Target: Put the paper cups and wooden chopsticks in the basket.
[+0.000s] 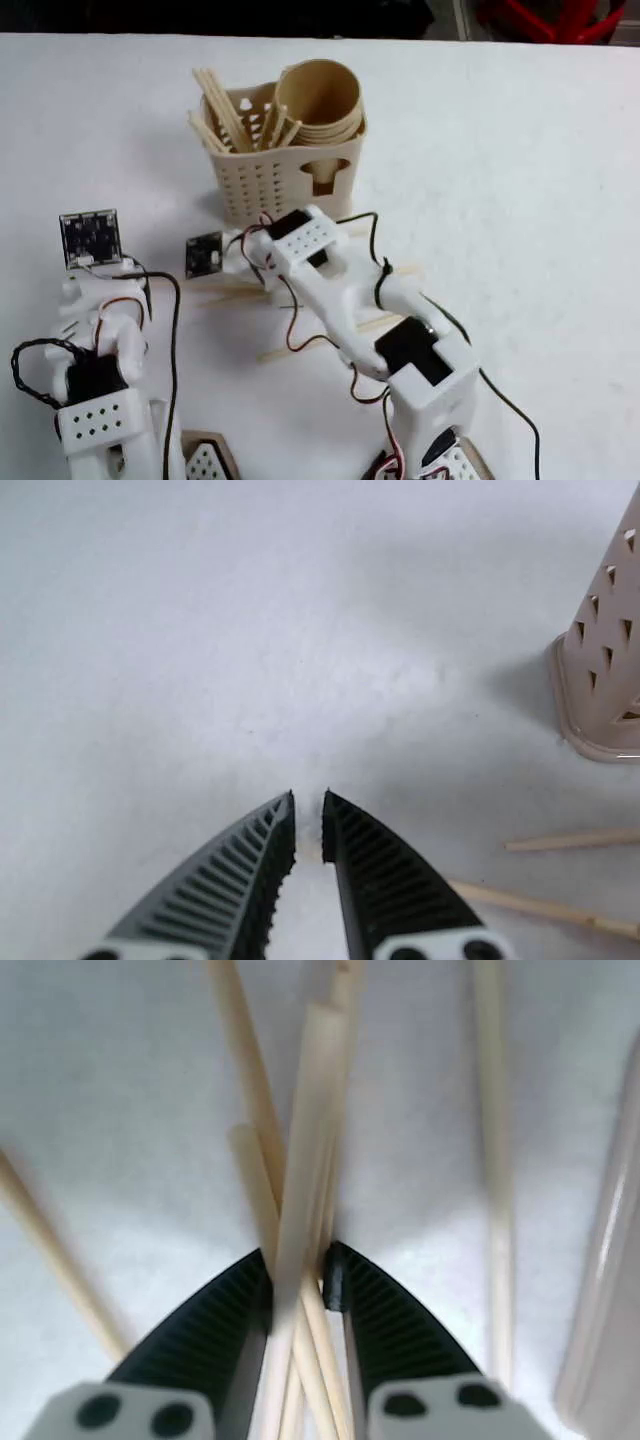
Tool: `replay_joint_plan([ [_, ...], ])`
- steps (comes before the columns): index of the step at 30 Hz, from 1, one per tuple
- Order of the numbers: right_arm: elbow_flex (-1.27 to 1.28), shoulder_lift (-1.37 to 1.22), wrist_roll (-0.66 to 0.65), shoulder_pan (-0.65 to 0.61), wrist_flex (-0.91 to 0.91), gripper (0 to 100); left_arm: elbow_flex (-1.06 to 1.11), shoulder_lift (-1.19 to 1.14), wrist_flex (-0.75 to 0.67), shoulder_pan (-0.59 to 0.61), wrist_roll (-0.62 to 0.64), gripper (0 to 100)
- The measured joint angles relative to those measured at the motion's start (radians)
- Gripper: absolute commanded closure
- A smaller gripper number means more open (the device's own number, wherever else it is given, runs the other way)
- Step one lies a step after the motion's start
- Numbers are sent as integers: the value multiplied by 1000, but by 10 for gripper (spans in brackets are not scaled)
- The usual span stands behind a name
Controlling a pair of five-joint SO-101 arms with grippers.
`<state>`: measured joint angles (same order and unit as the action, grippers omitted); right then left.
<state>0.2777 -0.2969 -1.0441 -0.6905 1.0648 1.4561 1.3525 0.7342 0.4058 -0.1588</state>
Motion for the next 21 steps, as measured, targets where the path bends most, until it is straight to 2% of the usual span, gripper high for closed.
replay_joint_plan([
  [11, 3, 199, 0, 84, 92, 981, 0, 0, 0, 0, 0, 931],
  [21, 3, 384, 40, 91, 144, 981, 0, 0, 0, 0, 0, 931],
])
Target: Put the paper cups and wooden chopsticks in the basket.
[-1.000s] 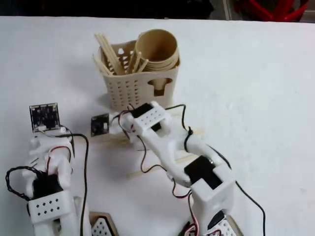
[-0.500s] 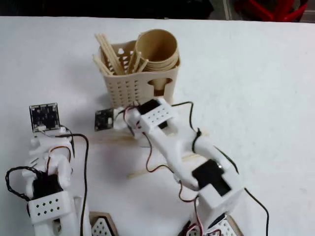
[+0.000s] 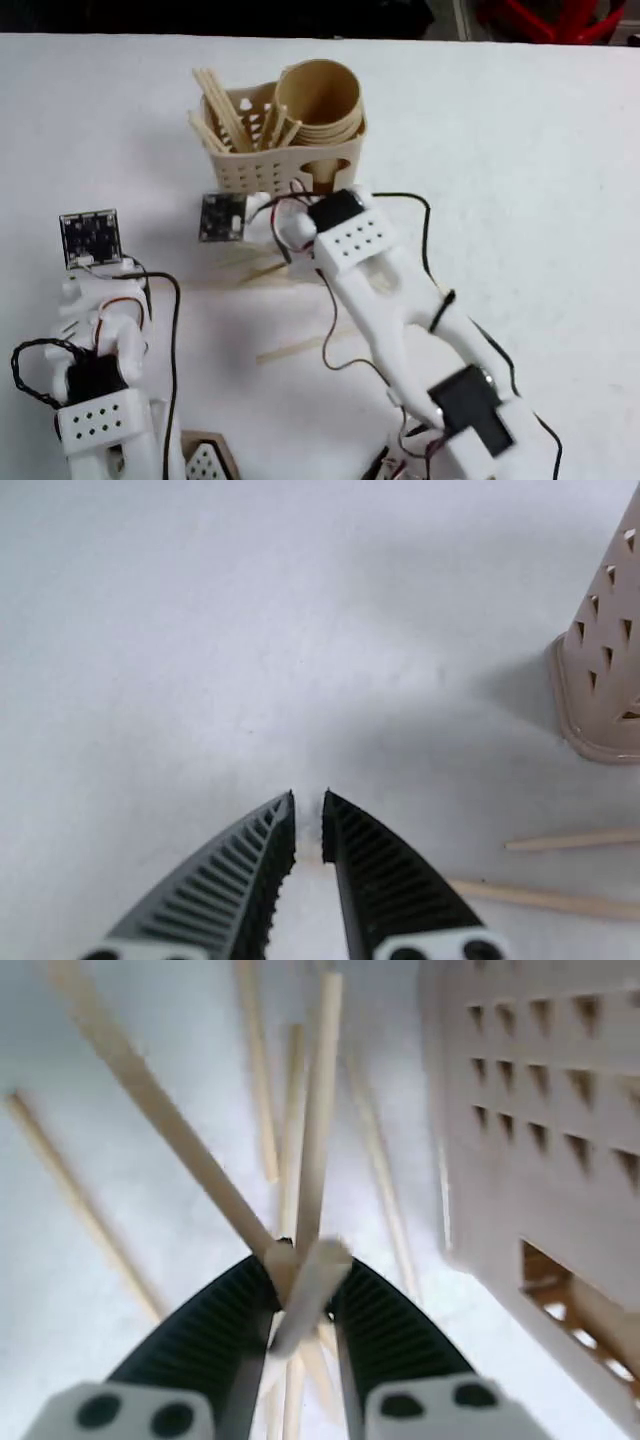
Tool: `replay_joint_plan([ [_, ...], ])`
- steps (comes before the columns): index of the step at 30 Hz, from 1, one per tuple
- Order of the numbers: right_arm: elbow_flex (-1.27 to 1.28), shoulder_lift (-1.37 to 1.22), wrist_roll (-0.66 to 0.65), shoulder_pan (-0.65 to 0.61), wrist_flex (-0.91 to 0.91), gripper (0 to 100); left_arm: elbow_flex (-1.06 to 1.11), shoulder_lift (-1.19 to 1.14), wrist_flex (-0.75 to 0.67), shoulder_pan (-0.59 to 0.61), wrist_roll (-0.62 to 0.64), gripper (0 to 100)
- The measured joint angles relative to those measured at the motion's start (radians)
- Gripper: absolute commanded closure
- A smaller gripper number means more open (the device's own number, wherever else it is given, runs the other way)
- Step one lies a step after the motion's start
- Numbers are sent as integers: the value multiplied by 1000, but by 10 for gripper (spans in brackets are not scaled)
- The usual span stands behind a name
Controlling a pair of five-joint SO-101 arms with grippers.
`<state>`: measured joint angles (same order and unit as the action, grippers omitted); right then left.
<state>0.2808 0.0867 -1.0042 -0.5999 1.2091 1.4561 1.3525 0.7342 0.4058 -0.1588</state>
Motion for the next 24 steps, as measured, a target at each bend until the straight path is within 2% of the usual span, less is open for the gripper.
replay_joint_plan([
  [16, 0, 212, 213, -5, -21, 981, 0, 0, 0, 0, 0, 931],
  [24, -44, 210, 371, -74, -84, 981, 0, 0, 0, 0, 0, 931],
])
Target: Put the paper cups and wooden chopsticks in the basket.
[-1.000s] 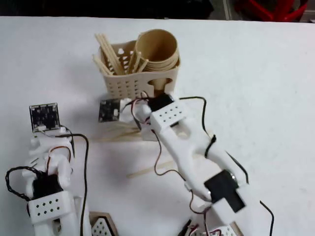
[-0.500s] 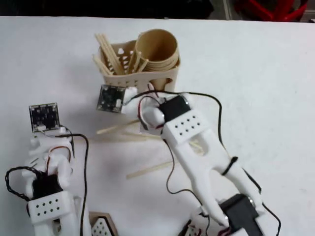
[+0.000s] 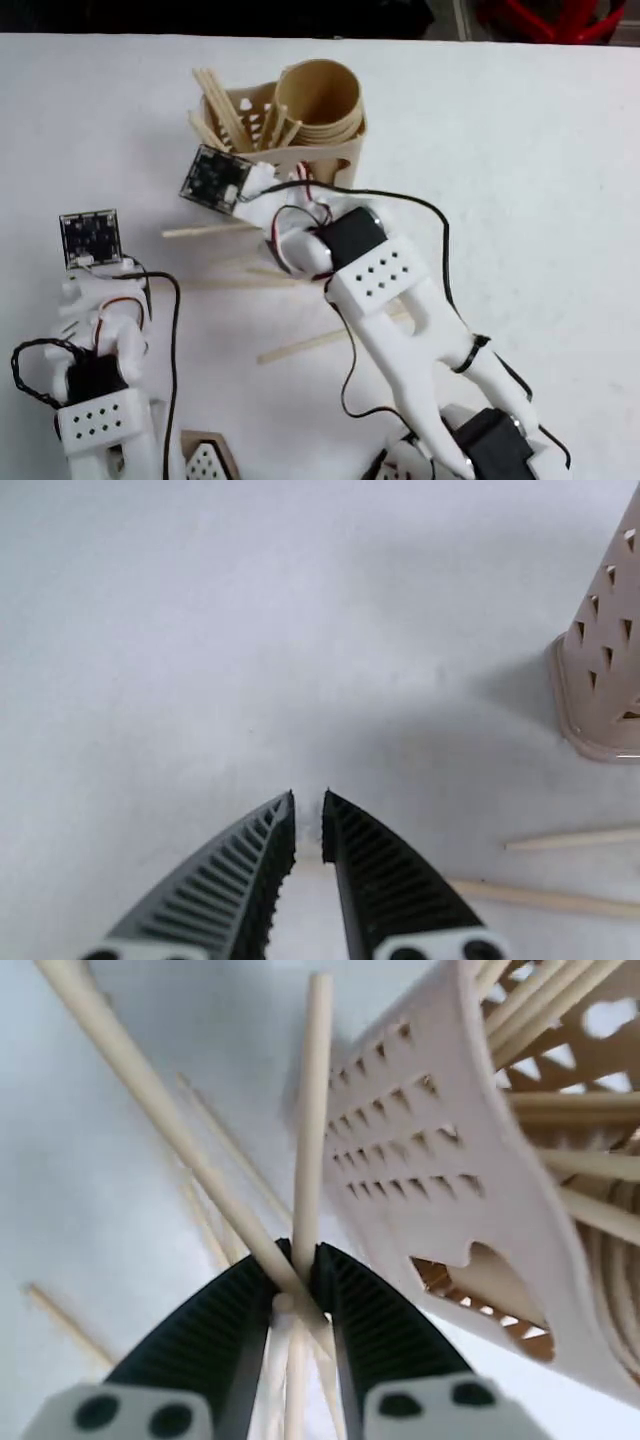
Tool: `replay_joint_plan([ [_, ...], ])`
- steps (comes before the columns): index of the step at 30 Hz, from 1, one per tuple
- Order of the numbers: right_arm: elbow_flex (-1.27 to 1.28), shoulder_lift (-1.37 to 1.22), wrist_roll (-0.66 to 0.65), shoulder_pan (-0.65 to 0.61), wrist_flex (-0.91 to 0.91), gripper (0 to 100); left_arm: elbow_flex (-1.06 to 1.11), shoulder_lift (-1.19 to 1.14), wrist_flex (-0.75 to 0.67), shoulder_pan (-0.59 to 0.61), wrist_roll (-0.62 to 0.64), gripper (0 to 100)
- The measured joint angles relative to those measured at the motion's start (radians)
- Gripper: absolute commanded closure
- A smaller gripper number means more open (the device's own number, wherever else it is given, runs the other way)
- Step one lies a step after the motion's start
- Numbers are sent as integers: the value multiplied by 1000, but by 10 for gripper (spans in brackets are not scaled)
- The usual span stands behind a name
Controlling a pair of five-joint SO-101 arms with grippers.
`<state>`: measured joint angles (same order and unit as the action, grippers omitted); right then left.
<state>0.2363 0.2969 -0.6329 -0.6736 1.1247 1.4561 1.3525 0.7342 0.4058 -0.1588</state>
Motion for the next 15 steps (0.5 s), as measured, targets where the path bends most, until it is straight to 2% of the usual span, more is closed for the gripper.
replay_joint_plan([
  [9, -195, 2, 207, -23, 0, 981, 0, 0, 0, 0, 0, 931],
  [15, -322, 2, 281, -20, 0, 981, 0, 0, 0, 0, 0, 931],
])
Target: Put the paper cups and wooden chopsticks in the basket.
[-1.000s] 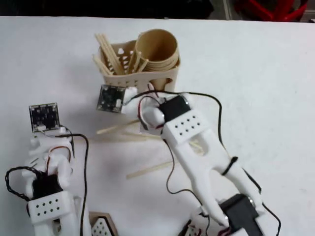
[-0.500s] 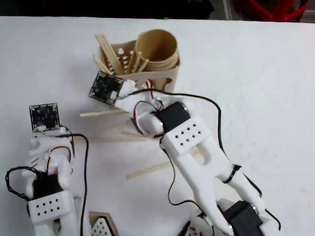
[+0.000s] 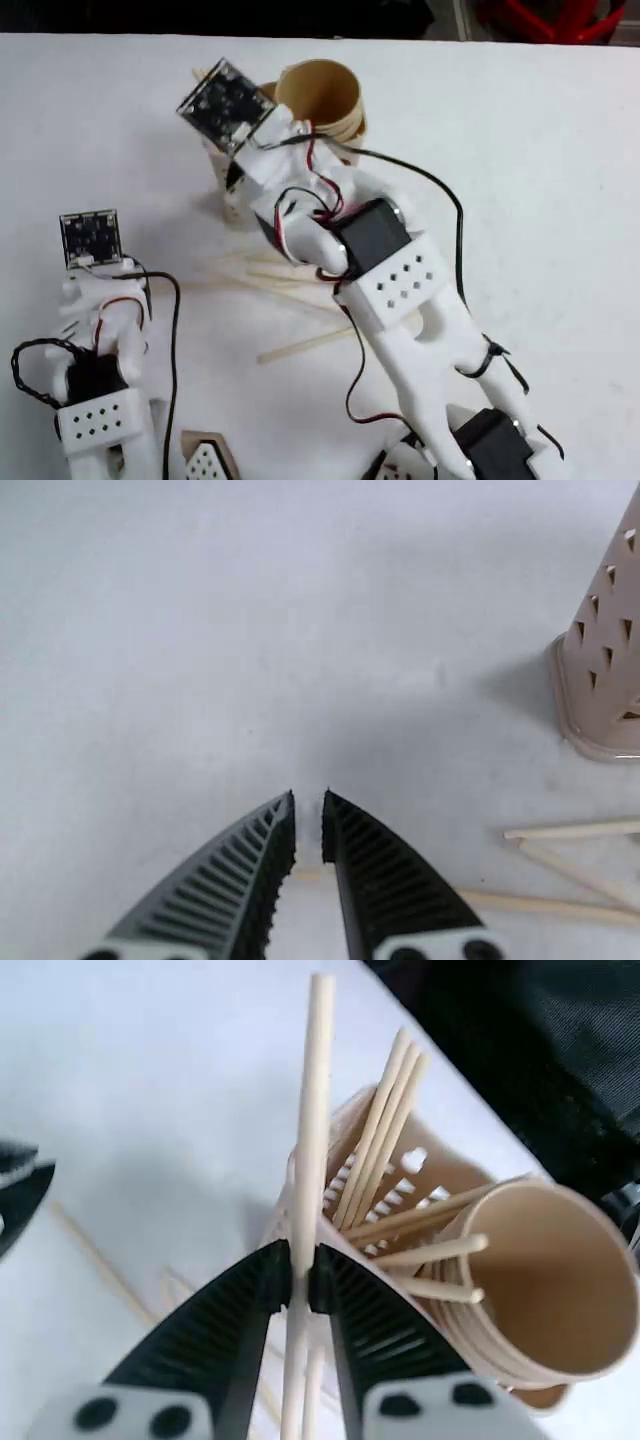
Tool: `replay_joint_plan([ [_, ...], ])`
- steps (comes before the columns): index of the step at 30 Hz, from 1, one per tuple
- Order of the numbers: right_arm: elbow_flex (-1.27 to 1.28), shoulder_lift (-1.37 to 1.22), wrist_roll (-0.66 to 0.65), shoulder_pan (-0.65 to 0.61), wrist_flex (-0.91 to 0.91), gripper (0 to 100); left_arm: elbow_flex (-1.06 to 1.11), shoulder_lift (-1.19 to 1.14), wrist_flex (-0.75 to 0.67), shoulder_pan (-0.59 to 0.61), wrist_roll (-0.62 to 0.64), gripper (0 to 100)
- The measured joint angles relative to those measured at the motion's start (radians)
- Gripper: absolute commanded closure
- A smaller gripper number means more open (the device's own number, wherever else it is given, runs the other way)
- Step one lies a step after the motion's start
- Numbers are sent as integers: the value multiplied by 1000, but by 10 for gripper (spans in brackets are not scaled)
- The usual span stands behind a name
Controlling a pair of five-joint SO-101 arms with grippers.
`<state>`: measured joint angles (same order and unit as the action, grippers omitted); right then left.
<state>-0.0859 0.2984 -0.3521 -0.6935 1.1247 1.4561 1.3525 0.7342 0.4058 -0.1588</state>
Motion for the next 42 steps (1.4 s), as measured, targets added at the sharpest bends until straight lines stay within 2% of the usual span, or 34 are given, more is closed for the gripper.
replay_joint_plan([
  [10, -66, 0, 5, 0, -34, 981, 0, 0, 0, 0, 0, 931],
  [28, -68, -64, 5, -2, -621, 981, 0, 0, 0, 0, 0, 931],
  [34, -68, -204, 5, 6, -677, 980, 0, 0, 0, 0, 0, 931],
  [36, -66, -235, 5, 9, -677, 957, 0, 0, 0, 0, 0, 931],
  [40, -66, -279, 5, 6, -651, 815, 0, 0, 0, 0, 0, 931],
  [42, -66, -282, 9, 8, -618, 814, 0, 0, 0, 0, 0, 931],
])
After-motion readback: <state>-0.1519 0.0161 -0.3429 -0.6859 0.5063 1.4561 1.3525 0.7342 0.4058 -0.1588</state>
